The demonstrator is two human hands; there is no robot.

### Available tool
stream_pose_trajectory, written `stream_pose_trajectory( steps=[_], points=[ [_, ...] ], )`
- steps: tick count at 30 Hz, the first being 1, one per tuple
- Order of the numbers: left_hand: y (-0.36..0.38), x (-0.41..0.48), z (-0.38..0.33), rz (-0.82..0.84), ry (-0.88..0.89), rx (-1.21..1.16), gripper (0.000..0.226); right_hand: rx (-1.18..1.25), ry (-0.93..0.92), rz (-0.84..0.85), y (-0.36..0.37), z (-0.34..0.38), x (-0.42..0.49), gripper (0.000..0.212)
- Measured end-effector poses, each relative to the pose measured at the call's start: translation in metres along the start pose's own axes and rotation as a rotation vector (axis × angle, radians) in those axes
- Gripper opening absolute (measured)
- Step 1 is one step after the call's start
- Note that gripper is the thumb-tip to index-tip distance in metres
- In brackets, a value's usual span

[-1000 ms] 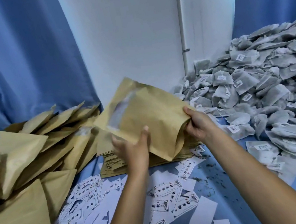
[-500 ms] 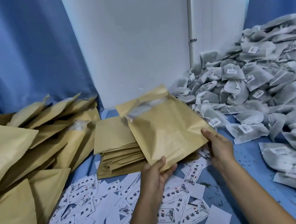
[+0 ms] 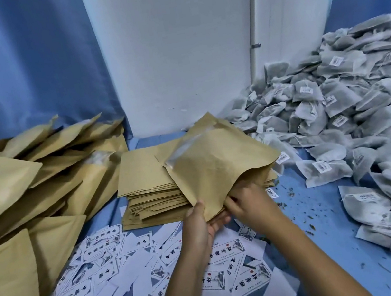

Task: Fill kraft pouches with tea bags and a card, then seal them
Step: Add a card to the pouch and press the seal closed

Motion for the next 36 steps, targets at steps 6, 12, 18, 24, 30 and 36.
stream_pose_trajectory(
  steps=[6, 12, 18, 24, 30, 36],
  points=[
    [0.003, -0.004, -0.007, 0.04, -0.051, 0.167, 0.022, -0.045, 0.305, 0.596, 0.019, -0.001, 0.039, 0.037],
    [0.006, -0.008, -0.009, 0.129, -0.039, 0.092, 0.027, 0.217, 0.338, 0.209, -0.004, -0.014, 0.043, 0.026],
    [0.001, -0.007, -0.004, 0.176, -0.086, 0.166, 0.035, 0.742, 0.622, -0.863, -0.045, -0.044, -0.011, 0.003],
    [-0.002, -0.004, 0.0, 0.15, -0.151, 0.024, 0.023, 1.045, 1.008, -0.545, -0.019, -0.074, -0.002, 0.062],
    [-0.006, -0.001, 0.004, 0.081, -0.169, -0.008, 0.024, 1.26, 0.941, -0.34, -0.009, -0.077, -0.003, 0.004],
    [-0.018, 0.003, 0.001, 0.028, -0.17, 0.074, 0.013, 1.267, 0.984, -0.378, -0.005, -0.081, -0.007, 0.012]
  ],
)
Point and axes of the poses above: each hand's wrist, its own x-axis towards the middle knuckle, its own y-axis out of the palm, z = x × y, the point moved 4 cm from there along x, towards the middle knuckle, and after that the axes turned 1 degree about z, right-handed, at the moved point
